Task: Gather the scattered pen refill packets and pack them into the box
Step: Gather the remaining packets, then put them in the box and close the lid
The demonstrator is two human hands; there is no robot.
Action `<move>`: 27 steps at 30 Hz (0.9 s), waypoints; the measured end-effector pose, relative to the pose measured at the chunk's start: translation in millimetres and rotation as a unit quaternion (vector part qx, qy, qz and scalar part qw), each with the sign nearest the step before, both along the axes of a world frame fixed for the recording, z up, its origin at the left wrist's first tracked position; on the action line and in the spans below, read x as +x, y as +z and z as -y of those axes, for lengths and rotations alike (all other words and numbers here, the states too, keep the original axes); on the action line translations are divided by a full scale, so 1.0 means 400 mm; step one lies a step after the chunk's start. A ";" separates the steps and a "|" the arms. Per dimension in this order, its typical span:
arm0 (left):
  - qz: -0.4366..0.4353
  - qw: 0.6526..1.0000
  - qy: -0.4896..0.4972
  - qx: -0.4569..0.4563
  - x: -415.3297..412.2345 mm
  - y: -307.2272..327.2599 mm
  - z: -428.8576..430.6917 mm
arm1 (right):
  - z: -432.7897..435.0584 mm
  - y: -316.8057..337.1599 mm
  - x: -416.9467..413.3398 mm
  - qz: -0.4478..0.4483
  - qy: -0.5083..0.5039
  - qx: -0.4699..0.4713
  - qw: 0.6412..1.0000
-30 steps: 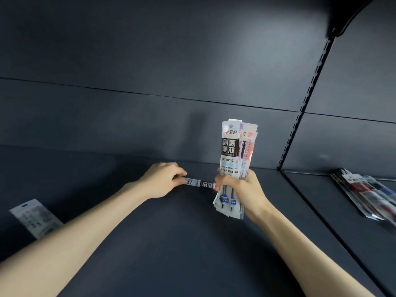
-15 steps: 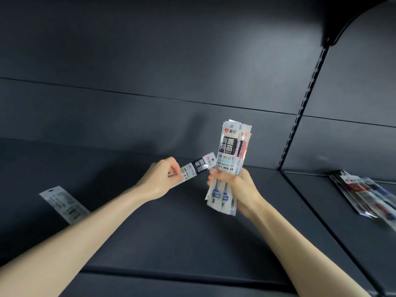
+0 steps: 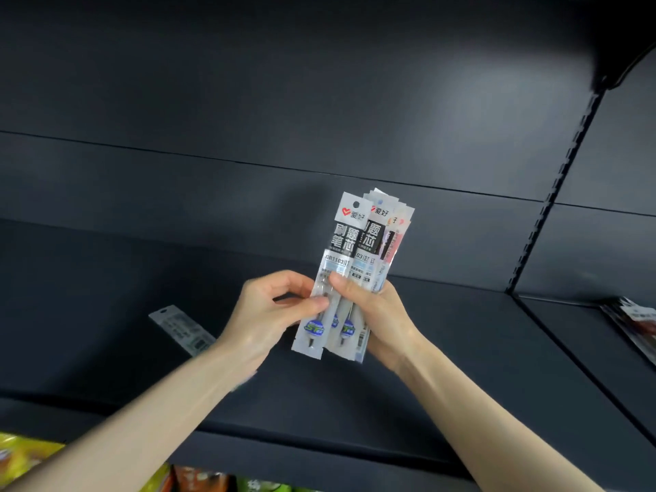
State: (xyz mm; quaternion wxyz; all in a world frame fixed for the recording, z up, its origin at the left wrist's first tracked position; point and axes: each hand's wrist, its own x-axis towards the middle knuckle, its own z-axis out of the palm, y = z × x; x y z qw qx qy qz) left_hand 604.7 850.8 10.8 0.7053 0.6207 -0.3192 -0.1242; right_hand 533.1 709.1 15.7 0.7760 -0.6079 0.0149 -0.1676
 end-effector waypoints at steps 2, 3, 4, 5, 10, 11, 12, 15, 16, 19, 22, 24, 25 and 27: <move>0.007 1.000 -0.008 0.010 0.029 -0.003 -0.036 | -0.036 -0.001 0.022 -0.014 -0.002 -0.010 1.000; 0.021 1.000 -0.005 0.023 0.047 -0.003 -0.058 | -0.054 -0.002 0.035 -0.019 -0.009 -0.013 1.000; 0.038 0.998 -0.004 0.041 0.069 -0.002 -0.084 | -0.074 -0.004 0.047 -0.021 -0.017 -0.014 1.000; 0.062 0.995 -0.006 0.073 0.098 -0.002 -0.114 | -0.092 -0.004 0.062 -0.022 -0.027 -0.012 0.999; 0.281 0.866 -0.139 0.389 0.296 -0.011 -0.258 | -0.179 -0.009 0.129 -0.033 -0.075 -0.023 0.996; 0.298 0.838 -0.175 0.422 0.323 -0.015 -0.275 | -0.191 -0.014 0.137 -0.035 -0.085 -0.029 0.995; 0.312 0.823 -0.201 0.431 0.343 -0.018 -0.285 | -0.202 -0.018 0.143 -0.037 -0.093 -0.036 0.994; 0.338 0.819 -0.227 0.405 0.369 -0.016 -0.287 | -0.223 -0.024 0.150 -0.040 -0.104 -0.052 0.992; 0.334 0.822 -0.237 0.397 0.370 -0.013 -0.285 | -0.227 -0.024 0.149 -0.042 -0.107 -0.055 0.992; 0.320 0.813 -0.268 0.405 0.391 -0.012 -0.296 | -0.235 -0.019 0.152 -0.031 -0.123 -0.054 0.990; 0.340 0.821 -0.205 0.411 0.447 -0.013 -0.322 | -0.236 -0.008 0.164 -0.016 -0.134 -0.055 0.989; 0.301 0.875 -0.139 0.352 0.470 -0.015 -0.331 | -0.236 -0.002 0.178 -0.020 -0.130 -0.065 0.989; 0.260 0.910 -0.111 0.305 0.469 -0.013 -0.327 | -0.237 -0.001 0.188 -0.024 -0.128 -0.068 0.989; 0.139 0.967 -0.093 0.195 0.446 0.006 -0.311 | -0.244 -0.002 0.213 -0.028 -0.127 -0.064 0.989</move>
